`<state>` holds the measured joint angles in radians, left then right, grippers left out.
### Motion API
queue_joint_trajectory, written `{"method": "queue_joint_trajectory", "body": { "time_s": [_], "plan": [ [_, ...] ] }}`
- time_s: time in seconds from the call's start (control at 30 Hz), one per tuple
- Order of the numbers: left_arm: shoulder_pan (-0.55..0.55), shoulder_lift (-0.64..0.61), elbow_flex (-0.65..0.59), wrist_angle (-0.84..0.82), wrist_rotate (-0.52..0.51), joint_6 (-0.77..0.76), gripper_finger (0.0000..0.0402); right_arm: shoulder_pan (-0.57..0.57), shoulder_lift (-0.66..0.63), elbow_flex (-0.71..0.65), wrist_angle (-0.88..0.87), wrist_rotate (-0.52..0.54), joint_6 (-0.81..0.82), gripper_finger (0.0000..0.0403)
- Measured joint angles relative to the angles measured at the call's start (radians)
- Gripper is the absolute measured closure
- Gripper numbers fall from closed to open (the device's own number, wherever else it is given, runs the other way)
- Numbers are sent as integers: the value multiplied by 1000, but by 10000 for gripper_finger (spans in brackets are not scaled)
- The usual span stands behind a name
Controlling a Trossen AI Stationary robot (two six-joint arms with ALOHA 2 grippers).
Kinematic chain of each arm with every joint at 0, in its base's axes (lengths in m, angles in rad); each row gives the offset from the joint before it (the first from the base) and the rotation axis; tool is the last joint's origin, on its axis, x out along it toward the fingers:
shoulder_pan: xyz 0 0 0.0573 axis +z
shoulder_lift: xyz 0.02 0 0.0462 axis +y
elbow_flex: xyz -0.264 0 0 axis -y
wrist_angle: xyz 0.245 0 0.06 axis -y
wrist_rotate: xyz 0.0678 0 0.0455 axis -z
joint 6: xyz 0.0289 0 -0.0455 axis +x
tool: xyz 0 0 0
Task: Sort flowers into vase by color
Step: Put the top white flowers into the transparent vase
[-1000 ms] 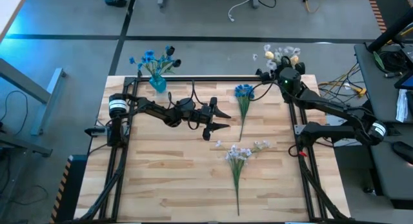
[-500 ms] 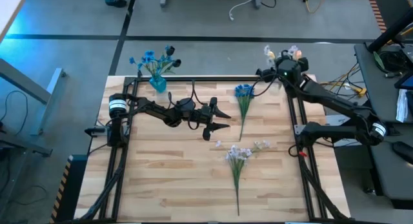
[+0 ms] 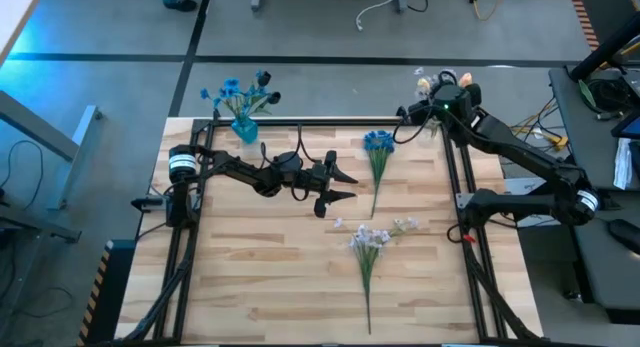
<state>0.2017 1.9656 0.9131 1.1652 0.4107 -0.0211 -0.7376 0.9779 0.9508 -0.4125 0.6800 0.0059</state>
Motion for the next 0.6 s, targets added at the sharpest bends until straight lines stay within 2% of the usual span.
{"method": "queue_joint_trajectory", "body": {
  "time_s": [0.4,0.6],
  "plan": [
    [0,0,0,0,0,-3,238,0,28,10,-63,-16,36,130],
    [0,0,0,0,0,-3,238,-1,52,29,-120,-117,150,131]
  ]
}}
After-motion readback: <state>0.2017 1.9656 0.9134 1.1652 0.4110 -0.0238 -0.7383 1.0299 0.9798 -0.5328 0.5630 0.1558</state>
